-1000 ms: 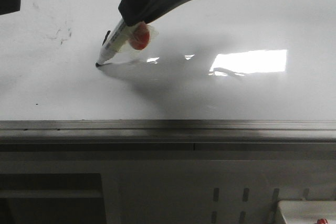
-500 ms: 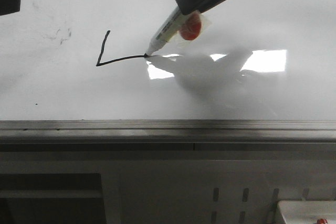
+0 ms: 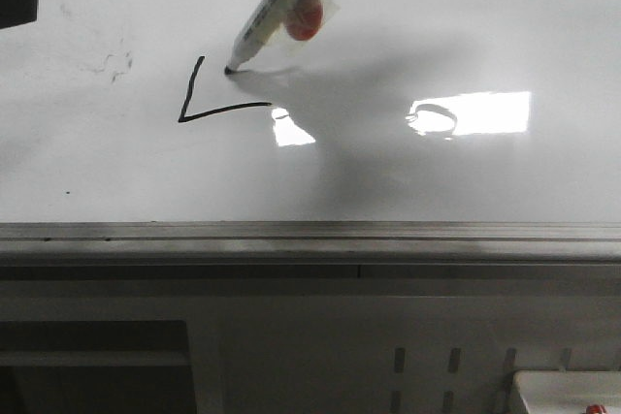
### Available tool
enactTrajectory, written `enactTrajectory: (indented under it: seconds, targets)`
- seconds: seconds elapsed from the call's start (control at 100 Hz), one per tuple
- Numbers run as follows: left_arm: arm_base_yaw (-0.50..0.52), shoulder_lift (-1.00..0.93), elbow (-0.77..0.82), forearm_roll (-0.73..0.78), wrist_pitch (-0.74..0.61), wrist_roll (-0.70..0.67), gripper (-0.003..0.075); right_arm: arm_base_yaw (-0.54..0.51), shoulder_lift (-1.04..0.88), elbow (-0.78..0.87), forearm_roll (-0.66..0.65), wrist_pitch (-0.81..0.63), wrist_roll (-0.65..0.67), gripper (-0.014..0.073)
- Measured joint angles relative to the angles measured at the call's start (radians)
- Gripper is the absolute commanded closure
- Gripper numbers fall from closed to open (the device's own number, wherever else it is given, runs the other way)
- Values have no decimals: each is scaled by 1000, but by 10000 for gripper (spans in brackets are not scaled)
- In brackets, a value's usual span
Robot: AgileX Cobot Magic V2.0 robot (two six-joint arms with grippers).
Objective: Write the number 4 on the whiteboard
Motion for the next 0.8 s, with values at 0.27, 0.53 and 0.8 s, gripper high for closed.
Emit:
enactTrajectory:
  seconds: [0.27, 0.53, 0.8]
  targets:
    - [0, 0, 0, 23, 0, 0, 293, 46, -1, 66, 31, 86, 0, 658]
    - [-16, 51, 0, 226, -11, 0, 292, 116, -1, 9, 23, 90, 0, 658]
    - [-60, 211, 0, 211, -144, 0, 293, 204, 1, -51, 23, 115, 0, 658]
